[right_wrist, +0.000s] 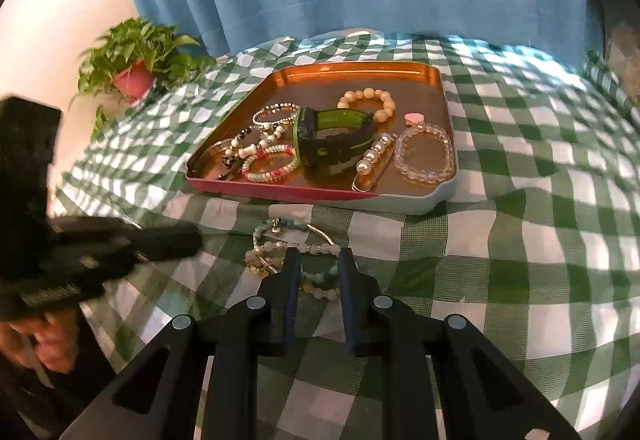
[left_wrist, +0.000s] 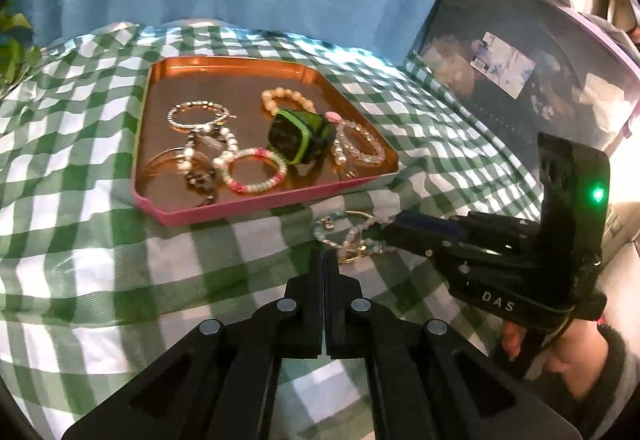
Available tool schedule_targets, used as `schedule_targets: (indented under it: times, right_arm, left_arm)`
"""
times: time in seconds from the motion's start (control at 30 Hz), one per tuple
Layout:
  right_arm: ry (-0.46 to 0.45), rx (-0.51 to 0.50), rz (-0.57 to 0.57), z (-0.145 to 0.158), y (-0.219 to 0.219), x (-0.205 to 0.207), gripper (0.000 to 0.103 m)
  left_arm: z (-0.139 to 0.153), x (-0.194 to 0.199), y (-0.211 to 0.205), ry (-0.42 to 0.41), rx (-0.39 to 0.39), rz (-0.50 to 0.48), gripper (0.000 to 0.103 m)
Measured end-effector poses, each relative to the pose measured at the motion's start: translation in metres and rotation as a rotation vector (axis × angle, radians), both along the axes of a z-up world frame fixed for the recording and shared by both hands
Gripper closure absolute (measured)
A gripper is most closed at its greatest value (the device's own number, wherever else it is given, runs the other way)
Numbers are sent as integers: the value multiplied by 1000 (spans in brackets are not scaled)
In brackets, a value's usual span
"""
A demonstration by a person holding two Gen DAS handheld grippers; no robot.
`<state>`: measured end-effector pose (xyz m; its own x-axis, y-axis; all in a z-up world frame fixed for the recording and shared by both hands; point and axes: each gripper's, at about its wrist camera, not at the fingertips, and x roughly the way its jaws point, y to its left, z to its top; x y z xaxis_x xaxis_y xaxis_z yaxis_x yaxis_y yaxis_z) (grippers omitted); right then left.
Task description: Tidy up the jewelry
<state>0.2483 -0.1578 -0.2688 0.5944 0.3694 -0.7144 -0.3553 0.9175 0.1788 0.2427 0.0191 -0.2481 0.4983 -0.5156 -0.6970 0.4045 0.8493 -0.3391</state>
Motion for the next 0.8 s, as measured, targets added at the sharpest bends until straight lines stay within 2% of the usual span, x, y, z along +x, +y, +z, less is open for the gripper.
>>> schedule_targets:
  times: [0.17, 0.27, 0.33, 0.57, 0.6, 0.7, 0.8]
  right_arm:
    - [6, -53, -74, -3, -11, 4, 85]
    - [15, -52, -66, -5, -13, 5, 86]
    - [16, -54, -40, -6, -10, 5, 90]
    - [-3, -128, 12, -7, 7, 2, 93]
    - [-3, -135, 16, -7, 8, 2, 97]
    - [0, -106, 4, -4, 4, 2, 98]
    - [-64, -55, -41, 13, -8, -9, 98]
  left_arm:
    - [-17, 6, -3, 71, 65, 19, 99]
    - [-14, 5, -10, 49, 76, 8, 98]
    - [-14, 5, -14, 35, 80, 5, 97]
    - [-18, 12, -22, 46, 92, 7, 94]
    - [-18, 12, -23, 42, 98, 8, 93]
    - [-17, 12, -22, 35, 100, 17, 91]
    - [-15, 13, -19, 37, 82, 38, 89]
